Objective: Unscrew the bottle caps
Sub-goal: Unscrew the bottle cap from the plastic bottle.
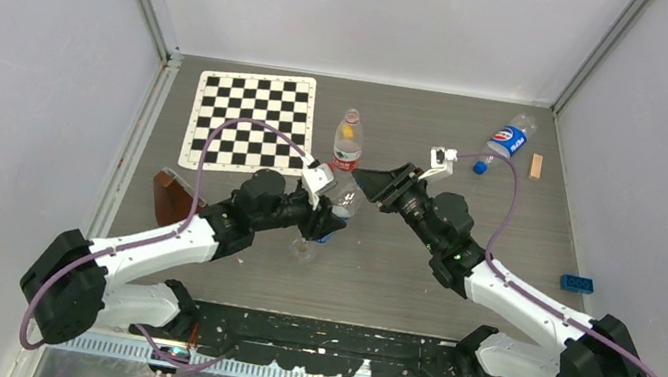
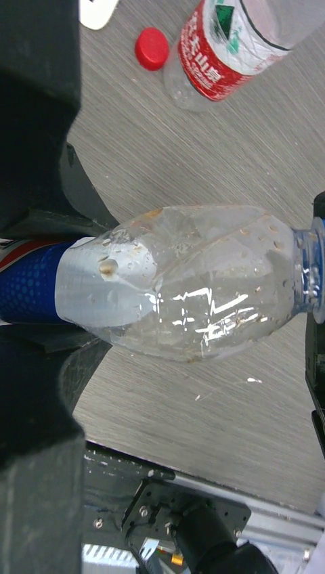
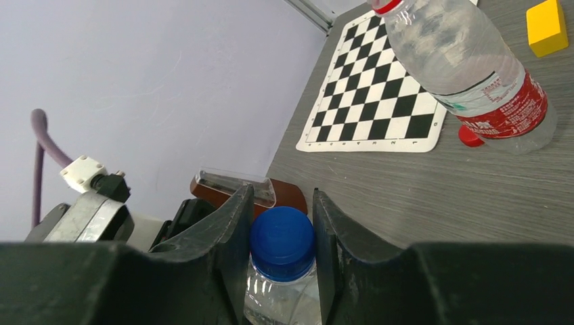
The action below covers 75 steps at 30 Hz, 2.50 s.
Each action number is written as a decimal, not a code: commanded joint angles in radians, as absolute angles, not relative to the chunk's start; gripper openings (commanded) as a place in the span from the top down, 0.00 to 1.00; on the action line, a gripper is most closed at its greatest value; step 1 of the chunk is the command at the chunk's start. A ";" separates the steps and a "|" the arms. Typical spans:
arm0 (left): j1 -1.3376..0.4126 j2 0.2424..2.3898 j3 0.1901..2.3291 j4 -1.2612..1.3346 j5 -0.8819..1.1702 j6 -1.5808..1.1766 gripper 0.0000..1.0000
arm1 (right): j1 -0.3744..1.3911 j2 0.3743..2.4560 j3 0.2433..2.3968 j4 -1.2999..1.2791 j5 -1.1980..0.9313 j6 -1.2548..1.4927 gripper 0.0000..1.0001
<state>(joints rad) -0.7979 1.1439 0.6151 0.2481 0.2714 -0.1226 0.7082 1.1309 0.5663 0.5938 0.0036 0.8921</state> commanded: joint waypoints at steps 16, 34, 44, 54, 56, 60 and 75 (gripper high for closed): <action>-0.585 1.337 0.529 1.165 1.001 -0.681 1.00 | 0.704 0.939 0.490 1.093 -0.514 0.862 1.00; -0.643 1.098 0.558 0.496 0.601 -0.273 1.00 | 0.701 0.810 0.545 0.559 -0.105 0.776 0.32; -0.752 1.082 0.624 0.339 0.389 -0.169 1.00 | 0.705 0.917 0.571 0.592 -0.086 0.816 0.31; -0.794 1.098 0.635 0.339 0.296 -0.155 1.00 | 0.715 0.963 0.575 0.598 -0.032 0.840 0.49; -0.796 1.097 0.635 0.340 0.291 -0.154 1.00 | 0.717 0.975 0.577 0.608 -0.033 0.845 0.50; -0.801 1.097 0.637 0.341 0.272 -0.151 1.00 | 0.719 0.999 0.580 0.620 -0.030 0.856 0.50; -0.813 1.114 0.592 0.433 0.289 -0.164 1.00 | 0.721 1.019 0.549 0.753 -0.079 0.896 0.99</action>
